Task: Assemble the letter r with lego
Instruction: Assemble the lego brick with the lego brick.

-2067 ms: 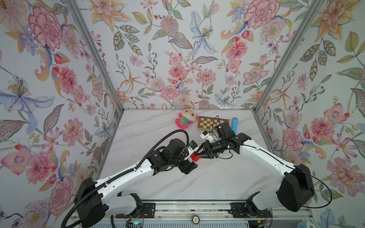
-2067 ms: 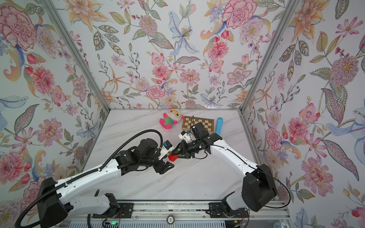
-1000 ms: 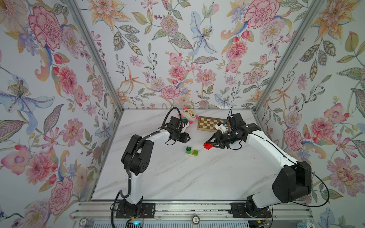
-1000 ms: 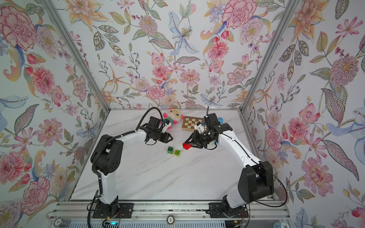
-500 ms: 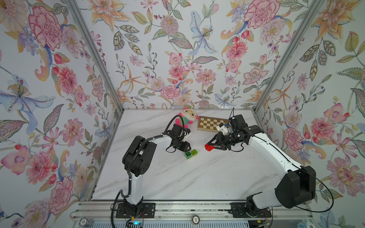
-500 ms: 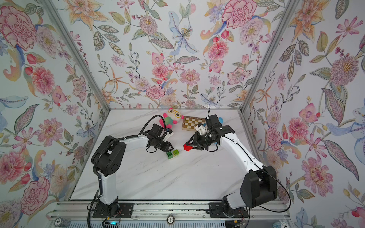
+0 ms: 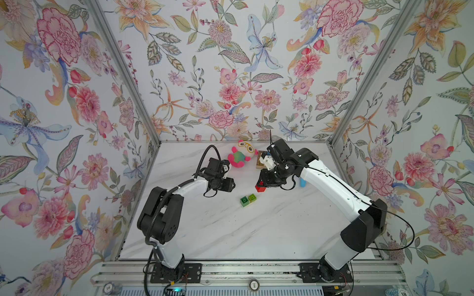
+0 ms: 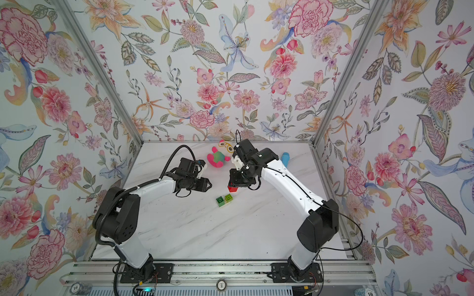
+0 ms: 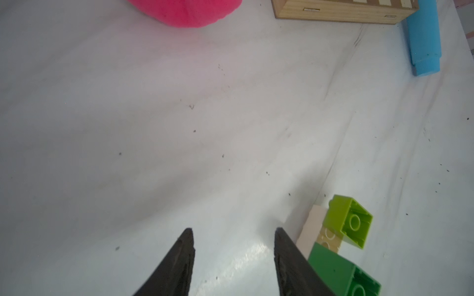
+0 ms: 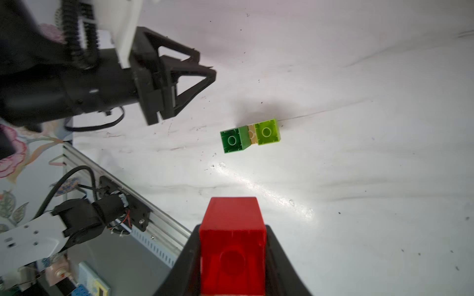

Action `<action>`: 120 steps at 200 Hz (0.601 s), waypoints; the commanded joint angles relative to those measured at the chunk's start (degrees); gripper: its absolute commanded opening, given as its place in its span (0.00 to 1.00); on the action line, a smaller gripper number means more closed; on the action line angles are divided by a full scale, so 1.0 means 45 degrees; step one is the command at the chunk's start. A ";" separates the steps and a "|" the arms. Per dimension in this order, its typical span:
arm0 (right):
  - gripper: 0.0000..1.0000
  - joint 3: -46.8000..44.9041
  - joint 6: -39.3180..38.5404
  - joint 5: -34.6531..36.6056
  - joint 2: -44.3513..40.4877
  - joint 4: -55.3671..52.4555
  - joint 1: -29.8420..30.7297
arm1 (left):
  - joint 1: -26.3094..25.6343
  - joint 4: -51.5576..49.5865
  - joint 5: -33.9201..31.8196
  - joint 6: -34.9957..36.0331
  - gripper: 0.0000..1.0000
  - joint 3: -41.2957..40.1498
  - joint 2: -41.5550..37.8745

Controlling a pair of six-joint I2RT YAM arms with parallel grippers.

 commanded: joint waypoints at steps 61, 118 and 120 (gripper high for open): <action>0.25 0.1390 -0.1550 0.2571 0.2570 -0.1096 0.1582 | -0.0551 0.0199 -0.1242 -0.2805 0.87 -0.4584 -0.6263; 0.23 0.1656 -0.2151 0.2951 0.3150 -0.0098 0.2164 | -0.0554 0.0640 -0.2353 -0.4177 0.99 -0.6496 -0.9785; 0.23 0.1633 -0.2188 0.2948 0.3140 -0.0021 0.2189 | -0.0554 0.0628 -0.2380 -0.4184 0.99 -0.6538 -0.9877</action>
